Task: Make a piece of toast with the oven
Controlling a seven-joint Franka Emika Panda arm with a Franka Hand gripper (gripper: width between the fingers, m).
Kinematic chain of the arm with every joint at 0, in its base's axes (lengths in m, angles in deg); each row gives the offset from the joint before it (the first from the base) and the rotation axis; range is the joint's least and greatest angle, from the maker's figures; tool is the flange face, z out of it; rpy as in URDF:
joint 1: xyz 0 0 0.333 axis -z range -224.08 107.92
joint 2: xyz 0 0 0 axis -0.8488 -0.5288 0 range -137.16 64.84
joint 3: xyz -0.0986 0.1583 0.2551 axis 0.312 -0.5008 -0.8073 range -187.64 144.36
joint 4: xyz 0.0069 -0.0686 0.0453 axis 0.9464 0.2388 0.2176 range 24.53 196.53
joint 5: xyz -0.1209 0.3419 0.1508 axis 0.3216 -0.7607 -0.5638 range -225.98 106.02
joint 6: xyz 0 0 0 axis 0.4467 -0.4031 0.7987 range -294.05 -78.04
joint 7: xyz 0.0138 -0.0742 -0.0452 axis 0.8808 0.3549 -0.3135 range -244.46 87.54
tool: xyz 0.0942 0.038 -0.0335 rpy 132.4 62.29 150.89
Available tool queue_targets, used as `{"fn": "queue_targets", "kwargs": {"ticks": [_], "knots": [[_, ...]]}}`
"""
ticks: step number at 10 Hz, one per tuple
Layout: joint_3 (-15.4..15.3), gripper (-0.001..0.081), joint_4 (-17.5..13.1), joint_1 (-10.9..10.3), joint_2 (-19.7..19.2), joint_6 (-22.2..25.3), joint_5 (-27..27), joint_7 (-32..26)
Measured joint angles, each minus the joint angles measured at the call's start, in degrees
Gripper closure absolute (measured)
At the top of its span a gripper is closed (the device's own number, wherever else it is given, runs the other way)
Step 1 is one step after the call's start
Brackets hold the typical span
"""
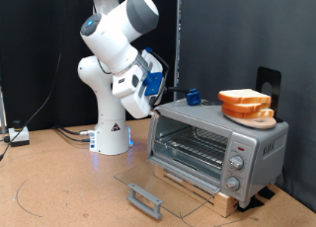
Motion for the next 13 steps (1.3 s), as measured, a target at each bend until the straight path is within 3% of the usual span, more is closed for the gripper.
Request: {"fn": "queue_targets", "kwargs": {"ticks": [2, 3, 6, 9, 11, 13], "knots": [[0.19, -0.0002, -0.06, -1.04, 2.91, 6.32, -0.86, -7.48], [0.01, -0.0002, 0.16, -1.35, 4.74, 7.04, -1.63, -9.27], [-1.65, -0.0002, 1.0, -1.73, 11.27, 7.13, -2.16, -9.46], [-3.6, -0.0002, 1.95, -1.67, 17.24, 8.78, -2.16, -4.85], [-3.75, -0.0002, 2.17, -2.13, 17.4, 9.61, -2.13, -6.91], [-4.76, -0.0002, 3.19, -4.11, 19.28, 13.65, -1.64, -10.94]]}}
